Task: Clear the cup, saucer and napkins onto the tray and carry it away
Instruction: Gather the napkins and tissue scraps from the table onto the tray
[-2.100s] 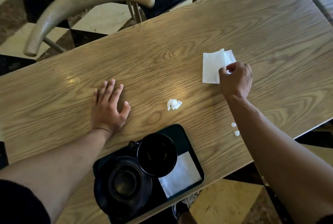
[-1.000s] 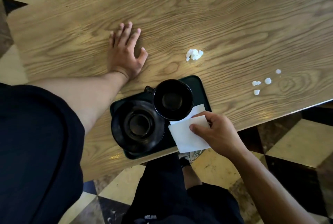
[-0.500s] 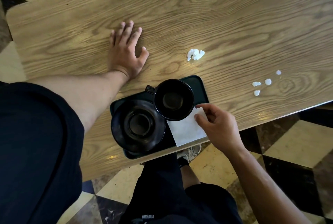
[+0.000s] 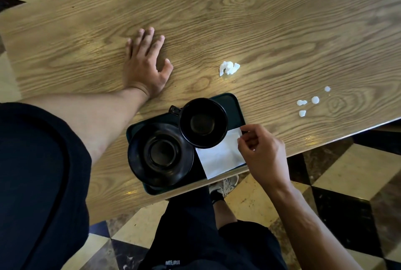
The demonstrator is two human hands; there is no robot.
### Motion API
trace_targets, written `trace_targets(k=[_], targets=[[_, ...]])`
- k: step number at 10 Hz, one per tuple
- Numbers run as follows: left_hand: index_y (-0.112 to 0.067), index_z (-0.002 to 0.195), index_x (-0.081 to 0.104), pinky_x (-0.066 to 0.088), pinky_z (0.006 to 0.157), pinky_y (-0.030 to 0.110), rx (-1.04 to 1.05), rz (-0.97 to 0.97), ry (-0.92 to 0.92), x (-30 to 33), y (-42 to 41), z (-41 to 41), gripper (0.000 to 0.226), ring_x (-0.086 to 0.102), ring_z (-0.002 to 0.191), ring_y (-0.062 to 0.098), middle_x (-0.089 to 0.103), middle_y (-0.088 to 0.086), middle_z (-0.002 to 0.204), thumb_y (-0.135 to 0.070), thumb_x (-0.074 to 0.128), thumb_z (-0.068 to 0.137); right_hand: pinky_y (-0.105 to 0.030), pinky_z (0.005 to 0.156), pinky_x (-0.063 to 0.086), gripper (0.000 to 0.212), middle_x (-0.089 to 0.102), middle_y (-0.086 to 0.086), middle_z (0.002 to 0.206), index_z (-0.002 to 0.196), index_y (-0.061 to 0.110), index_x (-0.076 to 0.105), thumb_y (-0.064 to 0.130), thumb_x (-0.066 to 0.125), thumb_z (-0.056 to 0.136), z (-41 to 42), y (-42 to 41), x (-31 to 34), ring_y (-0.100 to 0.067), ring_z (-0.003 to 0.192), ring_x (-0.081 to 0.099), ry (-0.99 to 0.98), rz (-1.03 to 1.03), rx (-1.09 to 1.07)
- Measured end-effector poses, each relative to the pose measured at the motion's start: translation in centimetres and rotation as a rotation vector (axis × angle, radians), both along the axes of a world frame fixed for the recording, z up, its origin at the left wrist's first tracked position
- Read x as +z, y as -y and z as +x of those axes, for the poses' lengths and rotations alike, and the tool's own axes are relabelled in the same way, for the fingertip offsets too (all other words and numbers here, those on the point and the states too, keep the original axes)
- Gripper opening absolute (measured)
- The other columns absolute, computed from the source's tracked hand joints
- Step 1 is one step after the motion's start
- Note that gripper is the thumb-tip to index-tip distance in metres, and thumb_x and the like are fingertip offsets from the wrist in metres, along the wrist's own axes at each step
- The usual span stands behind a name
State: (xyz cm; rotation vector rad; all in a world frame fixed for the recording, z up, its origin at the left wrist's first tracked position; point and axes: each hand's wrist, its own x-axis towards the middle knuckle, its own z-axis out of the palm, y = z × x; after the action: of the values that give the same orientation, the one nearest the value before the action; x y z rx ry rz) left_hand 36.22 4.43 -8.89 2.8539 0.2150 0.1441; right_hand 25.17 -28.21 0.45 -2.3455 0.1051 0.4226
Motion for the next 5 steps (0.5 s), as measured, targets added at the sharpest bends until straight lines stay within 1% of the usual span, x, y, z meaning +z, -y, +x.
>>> trace_targets(k=[2, 3, 4, 5], targets=[[-0.018, 0.152, 0.048, 0.013, 0.127, 0.055, 0.001, 0.009, -0.001, 0.04, -0.03, 0.01, 0.063, 0.024, 0.157, 0.032, 0.035, 0.01, 0.167, -0.043, 0.049, 0.094, -0.021, 0.071, 0.056, 0.022, 0.069, 0.013, 0.082, 0.11, 0.019, 0.07, 0.015, 0.071, 0.088, 0.55, 0.23, 0.18, -0.001, 0.074, 0.066, -0.017, 0.005, -0.038], [-0.018, 0.152, 0.048, 0.012, 0.127, 0.055, 0.001, 0.007, -0.002, 0.02, 0.0, 0.02, 0.064, 0.024, 0.157, 0.032, 0.034, 0.01, 0.168, -0.043, 0.049, 0.094, -0.021, 0.071, 0.055, 0.023, 0.069, 0.012, 0.084, 0.111, 0.02, 0.069, 0.015, 0.071, 0.088, 0.63, 0.33, 0.07, -0.001, 0.074, 0.066, -0.015, -0.009, -0.032], [-0.017, 0.152, 0.049, 0.014, 0.127, 0.055, 0.004, 0.008, 0.003, 0.03, -0.02, 0.0, 0.063, 0.025, 0.157, 0.032, 0.035, 0.01, 0.167, -0.042, 0.05, 0.094, -0.025, 0.07, 0.055, 0.023, 0.066, 0.009, 0.088, 0.109, 0.019, 0.068, 0.014, 0.072, 0.087, 0.63, 0.46, -0.14, -0.004, 0.075, 0.063, 0.011, -0.03, 0.0], [-0.017, 0.151, 0.051, 0.016, 0.126, 0.056, 0.002, 0.012, 0.018, -0.04, -0.04, 0.04, 0.063, 0.027, 0.156, 0.033, 0.037, 0.01, 0.166, -0.042, 0.051, 0.093, -0.024, 0.071, 0.052, 0.02, 0.061, 0.009, 0.089, 0.107, 0.019, 0.068, 0.015, 0.072, 0.087, 0.82, 0.57, -0.3, -0.004, 0.076, 0.059, 0.028, -0.036, 0.011]])
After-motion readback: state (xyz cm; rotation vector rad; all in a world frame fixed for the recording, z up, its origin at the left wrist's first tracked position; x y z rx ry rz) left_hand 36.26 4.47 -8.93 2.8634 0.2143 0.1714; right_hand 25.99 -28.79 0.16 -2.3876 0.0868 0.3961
